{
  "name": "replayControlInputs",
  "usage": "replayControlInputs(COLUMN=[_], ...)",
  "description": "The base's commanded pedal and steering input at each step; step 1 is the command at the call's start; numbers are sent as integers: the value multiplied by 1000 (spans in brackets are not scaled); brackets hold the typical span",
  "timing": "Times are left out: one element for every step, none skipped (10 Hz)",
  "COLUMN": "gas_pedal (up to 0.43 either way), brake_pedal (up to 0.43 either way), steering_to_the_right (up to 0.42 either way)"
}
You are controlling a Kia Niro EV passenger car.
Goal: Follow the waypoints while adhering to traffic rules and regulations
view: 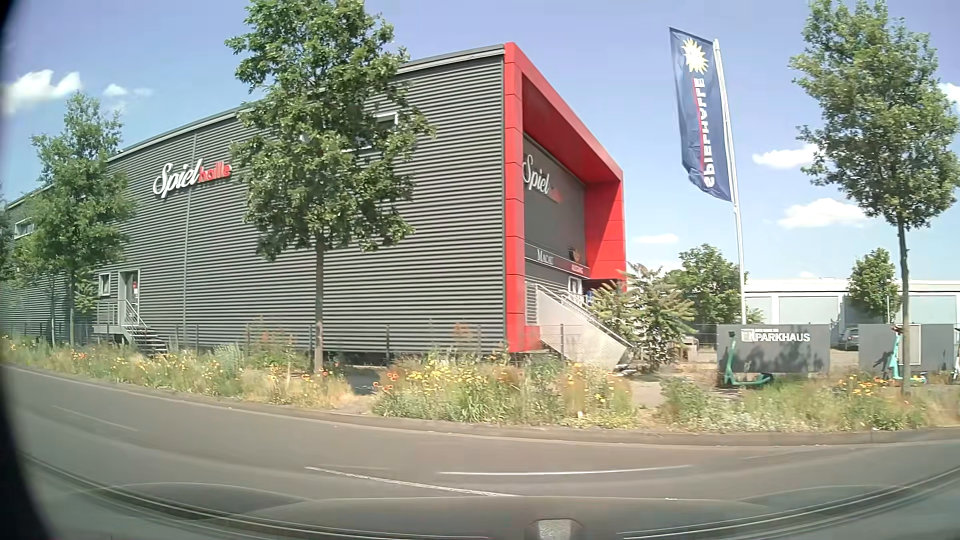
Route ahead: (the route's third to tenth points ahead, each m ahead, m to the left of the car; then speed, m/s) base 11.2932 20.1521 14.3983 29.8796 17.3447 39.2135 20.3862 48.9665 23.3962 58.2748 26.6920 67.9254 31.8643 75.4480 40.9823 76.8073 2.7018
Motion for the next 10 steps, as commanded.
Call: replayControlInputs(gas_pedal=[150,150,150,150,150,150,150,150,150,150], brake_pedal=[30,30,30,30,30,30,30,30,30,30], steering_to_the_right=[-578,-579,-582,-583,-581,-581,-581,-581,-581,-581])
